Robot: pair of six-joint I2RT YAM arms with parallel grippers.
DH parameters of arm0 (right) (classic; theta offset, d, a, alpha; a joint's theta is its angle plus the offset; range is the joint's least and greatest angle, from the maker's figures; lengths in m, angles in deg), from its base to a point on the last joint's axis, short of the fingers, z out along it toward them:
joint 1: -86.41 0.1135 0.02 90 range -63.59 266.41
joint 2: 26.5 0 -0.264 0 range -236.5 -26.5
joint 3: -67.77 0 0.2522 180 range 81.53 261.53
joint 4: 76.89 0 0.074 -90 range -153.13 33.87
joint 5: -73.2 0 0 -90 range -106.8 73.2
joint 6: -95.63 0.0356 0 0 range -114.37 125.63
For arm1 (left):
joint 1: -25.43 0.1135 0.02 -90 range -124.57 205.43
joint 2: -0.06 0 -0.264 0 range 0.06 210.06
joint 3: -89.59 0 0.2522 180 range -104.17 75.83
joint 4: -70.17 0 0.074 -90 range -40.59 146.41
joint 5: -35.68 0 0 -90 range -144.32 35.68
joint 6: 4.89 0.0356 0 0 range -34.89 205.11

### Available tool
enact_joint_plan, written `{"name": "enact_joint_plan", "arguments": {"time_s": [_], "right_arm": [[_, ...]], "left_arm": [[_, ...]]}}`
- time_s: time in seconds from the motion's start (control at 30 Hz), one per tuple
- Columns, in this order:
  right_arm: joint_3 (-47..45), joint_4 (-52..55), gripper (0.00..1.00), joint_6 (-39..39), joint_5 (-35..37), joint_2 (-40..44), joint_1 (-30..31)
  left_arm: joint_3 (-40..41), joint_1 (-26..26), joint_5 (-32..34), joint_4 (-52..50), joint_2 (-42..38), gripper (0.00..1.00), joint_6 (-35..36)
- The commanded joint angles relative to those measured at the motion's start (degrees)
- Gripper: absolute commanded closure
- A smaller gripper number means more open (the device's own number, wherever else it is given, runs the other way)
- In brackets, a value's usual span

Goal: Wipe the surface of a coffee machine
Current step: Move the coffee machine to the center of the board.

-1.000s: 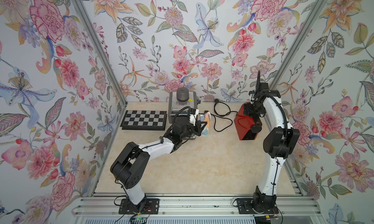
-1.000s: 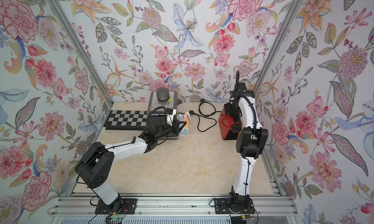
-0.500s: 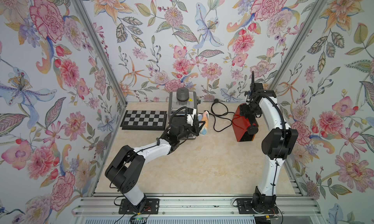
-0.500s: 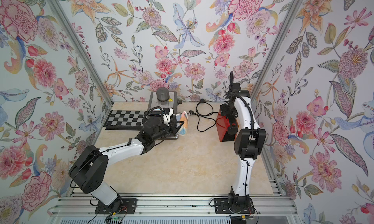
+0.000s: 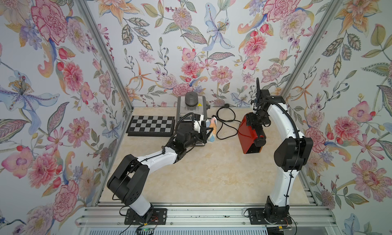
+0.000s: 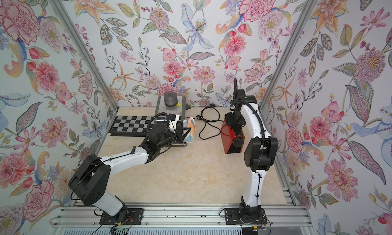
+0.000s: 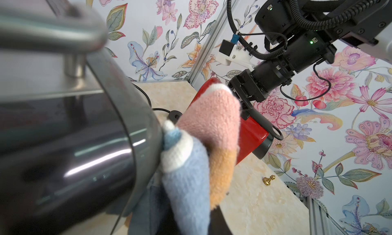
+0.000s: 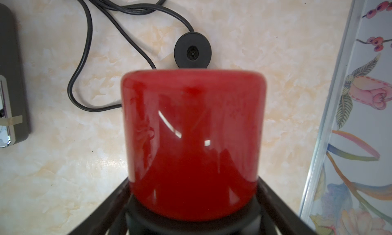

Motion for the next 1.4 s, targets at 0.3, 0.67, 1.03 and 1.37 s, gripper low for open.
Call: {"name": "enact_joint_plan", "arguments": {"time_s": [0.3,0.67,1.03,1.37], "right_arm": [[-3.25,2.49,0.73,5.47,-0.22,14.29,8.13],[-6.26,-4.49,0.15,5.7,-5.27,20.71,1.64],[-18.03,-20.25,0.0,8.47,-13.22,17.71,-17.02],[-22.38,-34.47,0.0,13.17,-18.39,5.63,-19.32]], "left_arm": [[2.23,1.18,-1.22,1.51,-6.11,1.0,1.19],[-2.85,-3.64,-1.16,0.0,0.26,1.0,2.11],[-18.96,-9.51,-1.25,-2.03,16.21,1.0,-0.73],[-28.1,-9.52,-0.43,-4.69,25.14,1.0,-3.5]]}}
